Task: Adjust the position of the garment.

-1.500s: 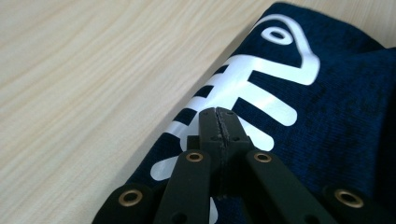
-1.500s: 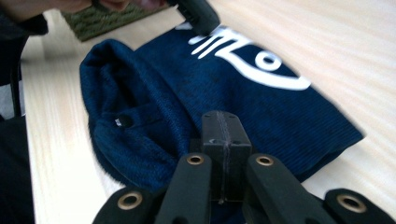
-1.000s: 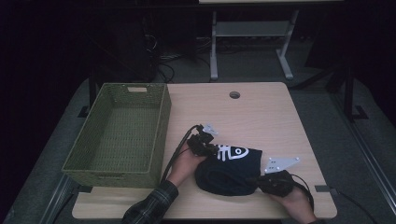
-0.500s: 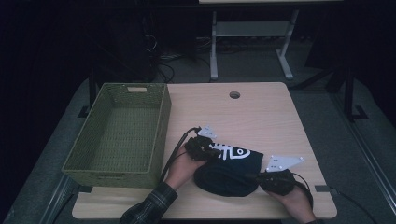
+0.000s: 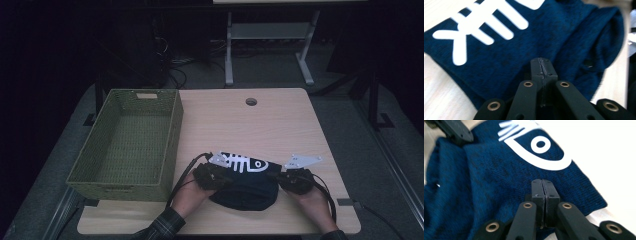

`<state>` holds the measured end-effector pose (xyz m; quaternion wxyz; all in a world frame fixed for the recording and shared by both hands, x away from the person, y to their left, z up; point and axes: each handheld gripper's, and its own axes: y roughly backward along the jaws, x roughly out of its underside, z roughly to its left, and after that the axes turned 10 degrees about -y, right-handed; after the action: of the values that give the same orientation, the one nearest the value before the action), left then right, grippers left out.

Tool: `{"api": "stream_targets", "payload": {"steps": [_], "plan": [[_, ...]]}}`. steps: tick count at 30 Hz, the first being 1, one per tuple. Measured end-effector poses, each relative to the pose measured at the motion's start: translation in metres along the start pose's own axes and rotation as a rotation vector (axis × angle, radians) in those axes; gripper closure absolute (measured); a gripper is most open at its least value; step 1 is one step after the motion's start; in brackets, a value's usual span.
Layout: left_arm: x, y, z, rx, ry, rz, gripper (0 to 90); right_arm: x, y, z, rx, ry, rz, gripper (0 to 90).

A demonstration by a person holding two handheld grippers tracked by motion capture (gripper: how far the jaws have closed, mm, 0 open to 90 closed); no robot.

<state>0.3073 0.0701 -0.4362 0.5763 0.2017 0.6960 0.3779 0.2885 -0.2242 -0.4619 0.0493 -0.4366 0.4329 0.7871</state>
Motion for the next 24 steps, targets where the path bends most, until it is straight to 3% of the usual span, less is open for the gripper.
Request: {"api": "stream_targets", "payload": {"steps": [4, 6, 10, 15, 18, 24], "plan": [[0.0, 0.003, 0.002, 0.002, 0.009, -0.015, 88.9, 0.001, 0.001, 0.0, 0.001, 0.014, -0.01, 85.4], [0.0, 0.008, 0.003, -0.008, 0.016, -0.03, 81.9, 0.001, 0.004, 0.001, -0.004, -0.003, -0.026, 81.2], [0.0, 0.019, 0.01, -0.041, 0.068, -0.064, 70.3, 0.005, 0.012, 0.0, 0.011, -0.001, -0.066, 70.4], [0.003, 0.029, 0.021, -0.094, 0.126, -0.082, 54.4, 0.011, 0.027, -0.008, 0.071, -0.041, -0.11, 49.3], [0.006, 0.029, 0.026, -0.103, 0.152, -0.08, 45.3, 0.017, 0.036, -0.016, 0.11, -0.091, -0.12, 37.3], [0.012, 0.021, 0.032, -0.096, 0.182, -0.035, 27.8, 0.032, 0.044, -0.026, 0.195, -0.117, -0.094, 18.9]]}}
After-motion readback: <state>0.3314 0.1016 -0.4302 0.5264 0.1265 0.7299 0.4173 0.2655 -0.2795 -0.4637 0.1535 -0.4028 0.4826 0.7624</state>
